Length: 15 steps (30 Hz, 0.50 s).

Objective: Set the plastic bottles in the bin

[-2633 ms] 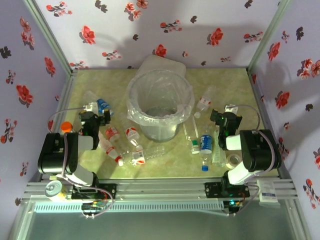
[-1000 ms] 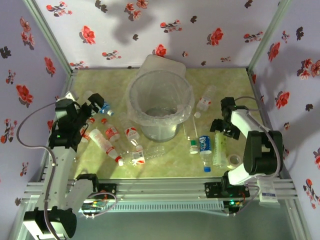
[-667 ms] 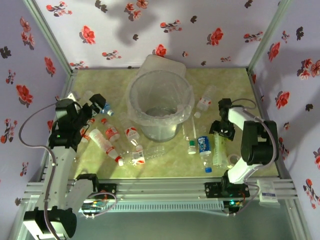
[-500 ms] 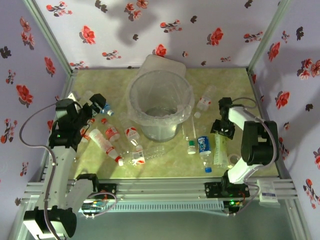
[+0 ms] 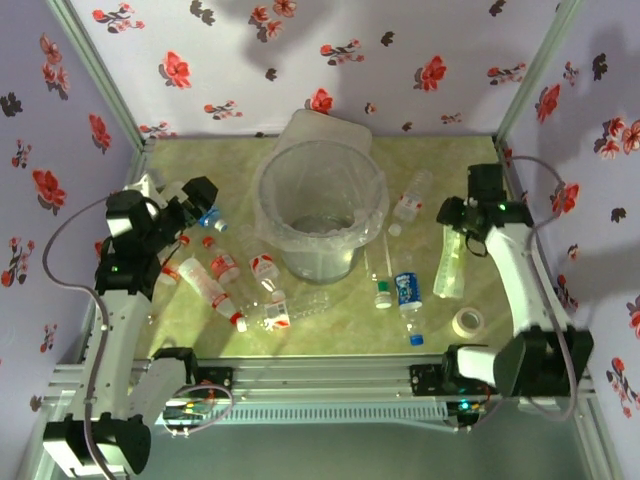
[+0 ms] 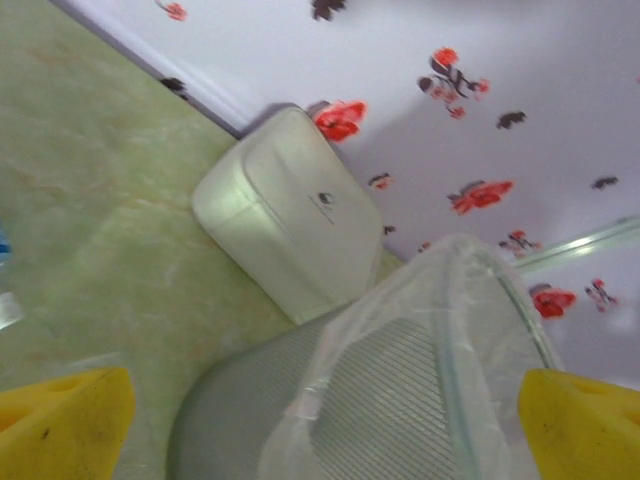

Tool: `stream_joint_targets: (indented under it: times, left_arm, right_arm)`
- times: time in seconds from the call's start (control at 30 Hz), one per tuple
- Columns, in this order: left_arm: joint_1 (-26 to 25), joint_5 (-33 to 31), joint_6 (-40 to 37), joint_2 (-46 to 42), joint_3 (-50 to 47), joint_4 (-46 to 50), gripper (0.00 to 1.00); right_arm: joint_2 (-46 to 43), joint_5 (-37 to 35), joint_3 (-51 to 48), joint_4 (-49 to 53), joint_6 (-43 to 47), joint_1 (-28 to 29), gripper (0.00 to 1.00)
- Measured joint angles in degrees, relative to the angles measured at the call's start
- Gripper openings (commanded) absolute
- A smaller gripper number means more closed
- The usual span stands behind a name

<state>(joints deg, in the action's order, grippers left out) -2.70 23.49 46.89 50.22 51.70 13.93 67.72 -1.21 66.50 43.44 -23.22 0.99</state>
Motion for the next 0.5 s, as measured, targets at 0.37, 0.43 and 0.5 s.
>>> stream_joint_targets:
  times: [0.37, 0.43, 0.5]
  left_arm:
    - [-10.4, -0.2, -1.9, 6.5, 2.2, -1.6, 0.99]
    - [-12.0, -1.2, -2.3, 7.5, 2.2, -1.7, 0.99]
    - [-13.4, -2.0, -2.5, 8.6, 2.2, -2.1, 0.99]
  right_arm:
    - [-11.5, 16.7, 10.8, -29.3, -11.8, 0.7, 0.55]
    - [-9.5, 18.4, 13.0, -33.8, -14.1, 2.4, 0.55]
    - [-6.8, 19.5, 15.3, -37.2, -15.1, 5.6, 0.55]
